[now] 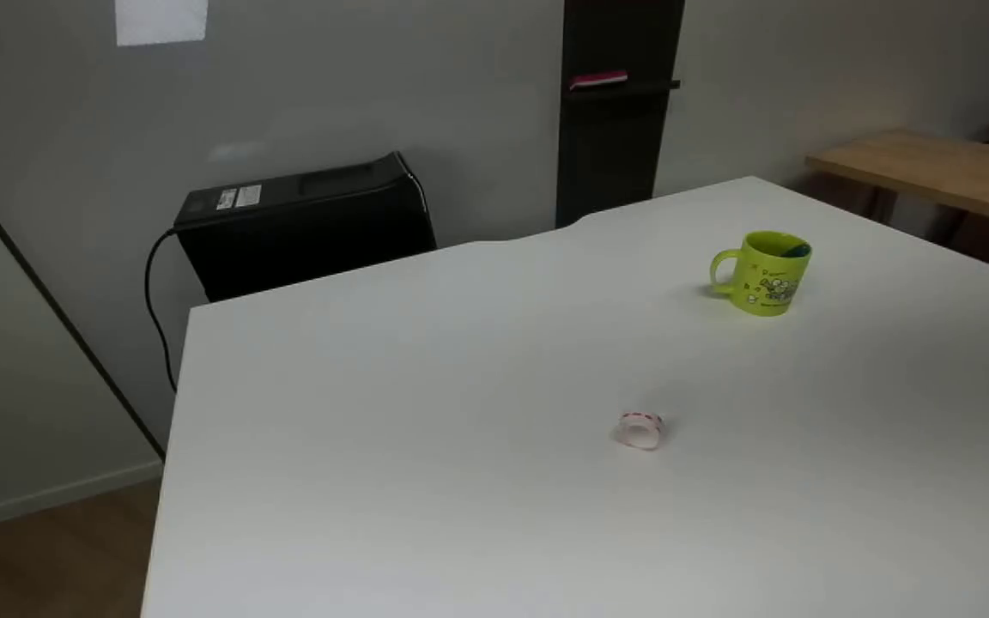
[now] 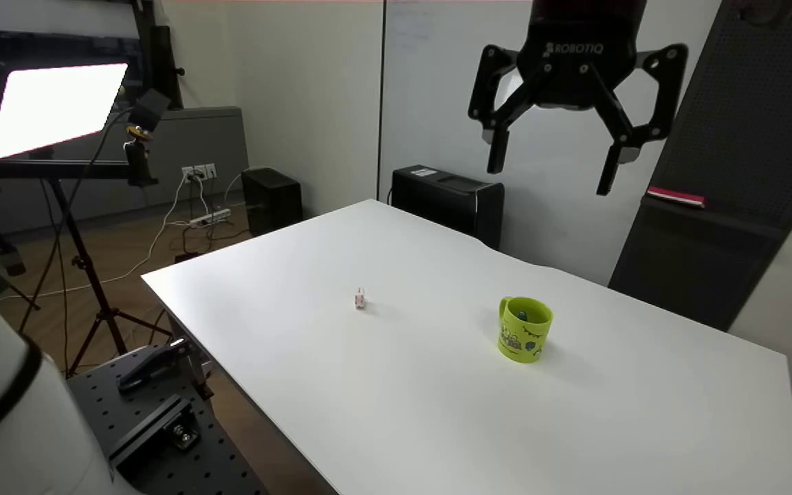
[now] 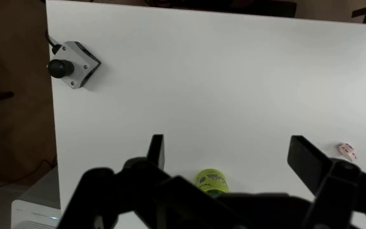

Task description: Pick up the marker in the mug and put it on the table

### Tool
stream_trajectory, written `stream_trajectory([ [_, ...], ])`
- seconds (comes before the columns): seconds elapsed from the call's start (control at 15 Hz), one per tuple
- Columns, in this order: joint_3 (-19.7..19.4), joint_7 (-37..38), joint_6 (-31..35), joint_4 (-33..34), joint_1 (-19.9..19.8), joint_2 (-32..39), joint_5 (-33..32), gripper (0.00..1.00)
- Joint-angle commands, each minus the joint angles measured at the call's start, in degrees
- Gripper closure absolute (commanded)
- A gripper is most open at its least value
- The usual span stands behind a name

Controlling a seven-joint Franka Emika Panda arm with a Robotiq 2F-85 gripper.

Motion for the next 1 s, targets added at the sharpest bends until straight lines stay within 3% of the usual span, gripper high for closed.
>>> stream_trajectory([
  [0.0,-0.7,-3.5,1.9,0.8,0.0,3.4,0.4,0.0],
  [0.47,-1.7,-10.6,13.5,3.3,0.2,11.4,5.2,0.0],
  [0.93,0.2,-14.2,22.6,8.2,-0.5,20.7,10.0,0.0],
])
